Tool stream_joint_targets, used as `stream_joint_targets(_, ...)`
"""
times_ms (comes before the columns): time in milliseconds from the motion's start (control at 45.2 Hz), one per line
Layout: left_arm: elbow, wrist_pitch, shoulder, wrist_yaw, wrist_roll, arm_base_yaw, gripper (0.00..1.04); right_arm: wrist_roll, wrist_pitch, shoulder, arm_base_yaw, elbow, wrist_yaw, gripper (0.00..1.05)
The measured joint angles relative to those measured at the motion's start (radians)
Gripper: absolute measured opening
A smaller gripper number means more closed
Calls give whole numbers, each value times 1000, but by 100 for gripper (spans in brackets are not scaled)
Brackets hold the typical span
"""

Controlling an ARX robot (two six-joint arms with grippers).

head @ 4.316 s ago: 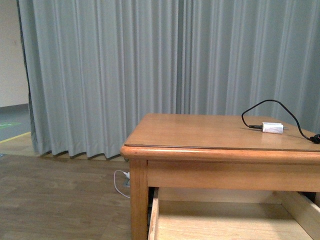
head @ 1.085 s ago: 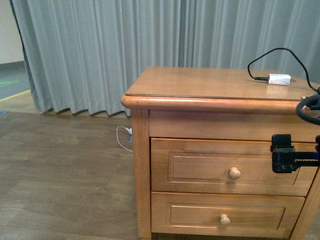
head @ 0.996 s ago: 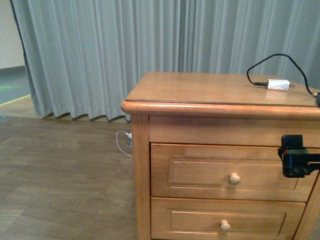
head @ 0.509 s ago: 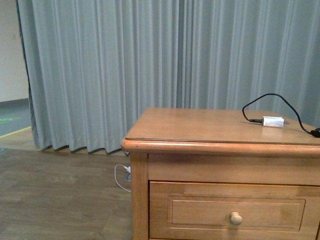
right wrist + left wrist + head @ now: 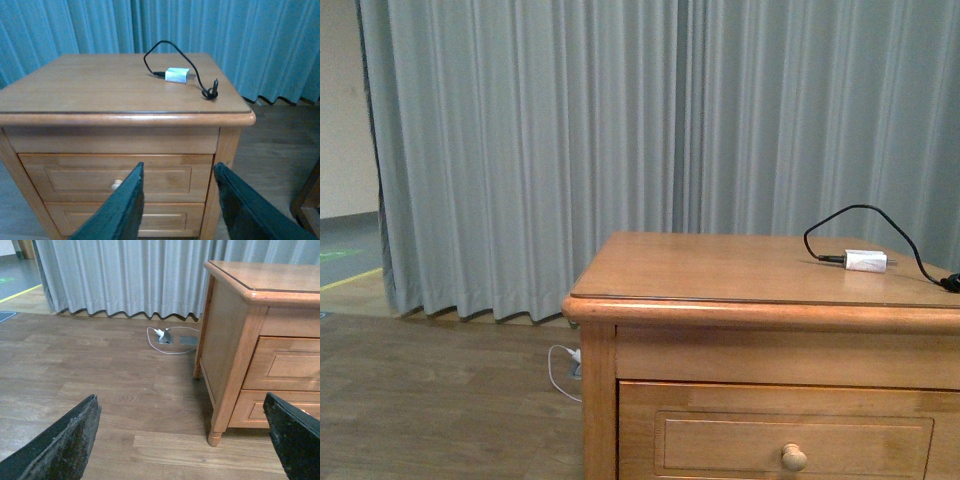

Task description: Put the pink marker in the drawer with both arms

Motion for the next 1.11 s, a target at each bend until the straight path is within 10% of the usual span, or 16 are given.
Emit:
stream_joint_targets(199,0,0,0,0,0,0,99,-3,24,-99,0,-128,0,1)
stream_joint_targets(1107,0,0,0,0,0,0,99,-5,-106,-451,0,-336,0,1)
